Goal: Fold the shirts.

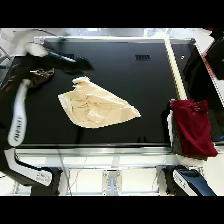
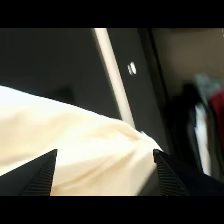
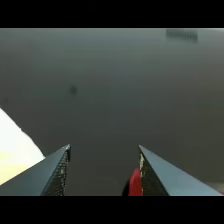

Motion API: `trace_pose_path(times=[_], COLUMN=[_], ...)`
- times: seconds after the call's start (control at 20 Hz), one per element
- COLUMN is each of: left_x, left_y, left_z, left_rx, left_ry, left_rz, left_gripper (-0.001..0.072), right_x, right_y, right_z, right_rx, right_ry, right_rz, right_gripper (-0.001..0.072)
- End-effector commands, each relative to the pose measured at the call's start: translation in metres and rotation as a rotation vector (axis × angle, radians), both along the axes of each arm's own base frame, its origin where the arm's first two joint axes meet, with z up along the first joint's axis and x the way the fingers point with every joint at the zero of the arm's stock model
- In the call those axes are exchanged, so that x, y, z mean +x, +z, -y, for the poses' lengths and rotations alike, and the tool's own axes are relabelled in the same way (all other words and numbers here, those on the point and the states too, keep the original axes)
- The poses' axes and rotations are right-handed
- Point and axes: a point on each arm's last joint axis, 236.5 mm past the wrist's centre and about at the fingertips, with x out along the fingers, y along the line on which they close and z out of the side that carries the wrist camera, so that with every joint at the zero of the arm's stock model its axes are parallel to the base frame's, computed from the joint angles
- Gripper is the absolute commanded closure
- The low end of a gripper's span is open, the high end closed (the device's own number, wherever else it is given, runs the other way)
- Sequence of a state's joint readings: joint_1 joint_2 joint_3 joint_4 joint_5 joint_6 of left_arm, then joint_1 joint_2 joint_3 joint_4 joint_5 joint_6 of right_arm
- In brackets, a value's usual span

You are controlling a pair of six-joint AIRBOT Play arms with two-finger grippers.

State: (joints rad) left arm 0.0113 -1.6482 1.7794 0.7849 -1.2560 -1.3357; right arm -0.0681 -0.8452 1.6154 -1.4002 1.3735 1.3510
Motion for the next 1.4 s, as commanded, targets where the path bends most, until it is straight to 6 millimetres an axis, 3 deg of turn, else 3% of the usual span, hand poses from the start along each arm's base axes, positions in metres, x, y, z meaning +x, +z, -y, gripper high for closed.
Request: trace_pose_path(times=[0.0,0.1,0.2,0.3,0.35,0.55,0.7,0.95,1.05,1.15,1.2,1.25,1.3,1.35], left_x=[0.002,-0.005,-0.013,-0.021,-0.023,-0.03,-0.033,-0.016,-0.008,-0.003,-0.001,-0.001,-0.001,-0.001], left_y=[0.008,-0.022,-0.059,-0.099,-0.115,-0.175,-0.205,-0.222,-0.227,-0.229,-0.23,-0.231,-0.232,-0.232], left_z=[-0.145,-0.188,-0.209,-0.214,-0.215,-0.211,-0.205,-0.186,-0.177,-0.167,-0.163,-0.159,-0.155,-0.151], left_rx=[-0.001,-0.021,-0.051,-0.093,-0.11,-0.147,-0.162,-0.122,-0.106,-0.095,-0.091,-0.088,-0.086,-0.087], left_ry=[0.254,0.339,0.389,0.425,0.44,0.442,0.437,0.421,0.423,0.417,0.412,0.406,0.398,0.39], left_rz=[-0.033,-0.114,-0.208,-0.325,-0.372,-0.514,-0.583,-0.54,-0.518,-0.505,-0.501,-0.502,-0.504,-0.505], left_gripper=[0.0009,0.0009,0.0009,0.0009,0.0009,0.0009,0.0009,0.0014,0.011,0.011,0.0143,0.0258,0.0442,0.0703], right_x=[0.003,0.011,0.014,0.012,0.01,0.011,0.012,0.016,0.018,0.019,0.019,0.019,0.019,0.018], right_y=[-0.085,-0.149,-0.197,-0.224,-0.229,-0.212,-0.19,-0.156,-0.147,-0.141,-0.139,-0.14,-0.14,-0.14], right_z=[-0.005,-0.036,-0.068,-0.081,-0.083,-0.084,-0.084,-0.083,-0.084,-0.084,-0.084,-0.083,-0.084,-0.084], right_rx=[0.069,0.219,0.413,0.516,0.53,0.532,0.525,0.518,0.517,0.515,0.515,0.513,0.514,0.513], right_ry=[-0.017,0.035,0.053,0.037,0.036,0.05,0.063,0.082,0.089,0.092,0.093,0.093,0.093,0.094], right_rz=[-0.226,-0.332,-0.392,-0.432,-0.444,-0.402,-0.346,-0.259,-0.238,-0.224,-0.221,-0.222,-0.223,-0.225], right_gripper=[0.023,0.023,0.023,0.023,0.023,0.023,0.0231,0.023,0.0231,0.0231,0.0231,0.0231,0.0231,0.0232])
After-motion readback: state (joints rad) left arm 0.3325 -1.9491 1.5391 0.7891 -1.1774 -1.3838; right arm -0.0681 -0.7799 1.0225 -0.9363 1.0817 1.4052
